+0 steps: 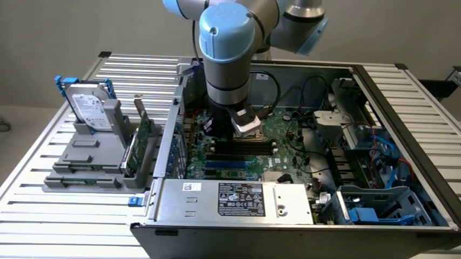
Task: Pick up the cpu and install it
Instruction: 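Install the first cpu locking lever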
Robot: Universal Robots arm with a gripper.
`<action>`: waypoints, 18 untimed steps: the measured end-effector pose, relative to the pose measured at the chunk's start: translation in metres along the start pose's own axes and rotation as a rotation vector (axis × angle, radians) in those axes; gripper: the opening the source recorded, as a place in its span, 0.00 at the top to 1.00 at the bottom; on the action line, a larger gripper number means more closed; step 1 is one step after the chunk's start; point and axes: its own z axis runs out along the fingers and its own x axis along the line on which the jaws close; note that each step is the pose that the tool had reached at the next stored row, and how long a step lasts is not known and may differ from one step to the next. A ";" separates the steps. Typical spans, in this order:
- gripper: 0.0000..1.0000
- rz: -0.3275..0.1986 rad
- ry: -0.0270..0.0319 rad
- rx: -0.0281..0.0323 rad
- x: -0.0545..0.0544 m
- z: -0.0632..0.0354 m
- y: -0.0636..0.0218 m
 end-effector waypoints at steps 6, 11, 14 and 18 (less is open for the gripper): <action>0.89 0.000 -0.0009 -0.0020 0.000 -0.0022 -0.0004; 0.89 0.000 -0.0036 -0.0070 0.001 -0.0039 -0.0007; 0.89 0.000 -0.0038 -0.0071 0.002 -0.0156 -0.0026; 0.89 0.000 -0.0039 -0.0071 0.005 -0.0335 -0.0056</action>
